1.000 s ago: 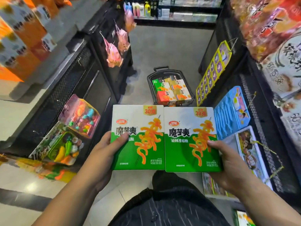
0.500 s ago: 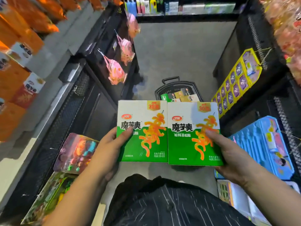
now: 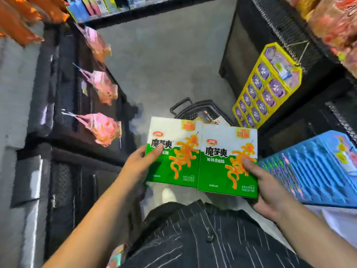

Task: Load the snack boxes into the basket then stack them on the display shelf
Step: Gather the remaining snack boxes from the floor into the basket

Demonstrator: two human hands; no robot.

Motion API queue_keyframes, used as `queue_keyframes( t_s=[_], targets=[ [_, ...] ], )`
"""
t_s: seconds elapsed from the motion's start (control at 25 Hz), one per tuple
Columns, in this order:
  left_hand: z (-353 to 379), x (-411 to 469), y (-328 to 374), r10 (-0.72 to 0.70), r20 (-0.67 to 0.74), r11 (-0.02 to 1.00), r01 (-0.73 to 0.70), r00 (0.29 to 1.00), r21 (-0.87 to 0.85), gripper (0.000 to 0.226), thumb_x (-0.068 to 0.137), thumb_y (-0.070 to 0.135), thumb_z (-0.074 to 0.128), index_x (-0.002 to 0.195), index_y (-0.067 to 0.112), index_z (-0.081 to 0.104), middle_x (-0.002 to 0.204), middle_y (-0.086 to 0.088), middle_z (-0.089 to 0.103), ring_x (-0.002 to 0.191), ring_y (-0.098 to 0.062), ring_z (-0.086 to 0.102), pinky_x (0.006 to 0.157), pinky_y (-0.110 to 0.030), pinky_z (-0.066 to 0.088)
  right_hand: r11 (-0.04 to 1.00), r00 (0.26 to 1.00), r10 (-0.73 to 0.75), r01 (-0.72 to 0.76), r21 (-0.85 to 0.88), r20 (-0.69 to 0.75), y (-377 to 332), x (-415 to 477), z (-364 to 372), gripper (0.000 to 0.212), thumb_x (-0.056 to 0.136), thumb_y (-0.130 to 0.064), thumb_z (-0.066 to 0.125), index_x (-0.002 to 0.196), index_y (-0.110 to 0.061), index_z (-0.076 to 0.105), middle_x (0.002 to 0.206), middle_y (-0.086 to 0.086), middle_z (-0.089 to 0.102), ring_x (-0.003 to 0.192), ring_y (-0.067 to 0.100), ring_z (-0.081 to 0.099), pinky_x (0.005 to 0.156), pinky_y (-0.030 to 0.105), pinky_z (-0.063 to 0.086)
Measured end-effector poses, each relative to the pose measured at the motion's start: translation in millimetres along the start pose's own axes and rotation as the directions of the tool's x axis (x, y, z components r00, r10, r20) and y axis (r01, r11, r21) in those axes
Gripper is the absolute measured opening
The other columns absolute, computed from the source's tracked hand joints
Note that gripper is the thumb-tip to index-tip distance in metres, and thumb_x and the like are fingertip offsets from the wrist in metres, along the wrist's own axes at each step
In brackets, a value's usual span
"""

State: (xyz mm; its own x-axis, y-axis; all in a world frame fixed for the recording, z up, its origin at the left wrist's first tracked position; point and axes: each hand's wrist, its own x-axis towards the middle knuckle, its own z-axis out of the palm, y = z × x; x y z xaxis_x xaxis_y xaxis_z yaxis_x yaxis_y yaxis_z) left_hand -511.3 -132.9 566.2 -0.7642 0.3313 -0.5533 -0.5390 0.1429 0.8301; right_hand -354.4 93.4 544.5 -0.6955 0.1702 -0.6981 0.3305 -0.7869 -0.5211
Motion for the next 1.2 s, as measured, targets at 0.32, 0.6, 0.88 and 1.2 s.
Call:
queue_keyframes(
  t_s=[0.32,0.6,0.88,1.2],
  targets=[
    [-9.6,146.4,21.4,-0.21,0.226,0.973,0.182,0.951,0.141,0.043,0.074,0.032,0.071,0.106,0.005,0.063,0.094,-0.012,0.075,0.078,-0.024,0.072,0.065,-0.031,0.06,0.965,0.983,0.014,0.035,0.261,-0.183,15.2,69.4,27.4,0.11,0.025,-0.037,0.1,0.124,-0.009,0.062,0.119,0.016,0.068,0.107,0.033,0.067,0.078,0.05,0.059],
    [25.2,244.2,-0.2,-0.352,0.23,0.919,0.289,0.907,0.267,0.039,0.079,0.028,0.064,0.109,0.004,0.06,0.097,-0.013,0.075,0.08,-0.023,0.073,0.065,-0.031,0.058,0.952,0.966,0.05,0.03,0.303,-0.254,-4.8,149.9,-15.6,0.113,0.027,-0.044,0.1,0.129,-0.019,0.058,0.124,0.01,0.067,0.11,0.029,0.067,0.081,0.047,0.058],
    [28.0,360.1,-61.5,-0.433,0.163,0.858,0.35,0.886,0.376,0.046,0.079,0.036,0.073,0.111,0.005,0.06,0.108,-0.02,0.071,0.093,-0.035,0.069,0.08,-0.046,0.057,0.909,0.937,0.171,-0.031,0.416,-0.304,20.4,265.6,-49.6,0.118,0.029,-0.044,0.099,0.136,-0.026,0.053,0.127,0.006,0.066,0.111,0.026,0.066,0.08,0.043,0.059],
    [18.0,497.3,-133.5,-0.464,0.241,0.778,0.263,0.852,0.571,0.043,0.079,0.032,0.063,0.111,0.003,0.063,0.09,-0.001,0.077,0.079,-0.015,0.073,0.066,-0.023,0.057,0.827,0.906,0.175,0.076,0.556,-0.385,100.5,388.5,-67.5,0.065,0.075,-0.037,0.076,0.135,-0.023,0.054,0.127,0.004,0.066,0.114,0.025,0.065,0.093,0.047,0.054]
  ],
)
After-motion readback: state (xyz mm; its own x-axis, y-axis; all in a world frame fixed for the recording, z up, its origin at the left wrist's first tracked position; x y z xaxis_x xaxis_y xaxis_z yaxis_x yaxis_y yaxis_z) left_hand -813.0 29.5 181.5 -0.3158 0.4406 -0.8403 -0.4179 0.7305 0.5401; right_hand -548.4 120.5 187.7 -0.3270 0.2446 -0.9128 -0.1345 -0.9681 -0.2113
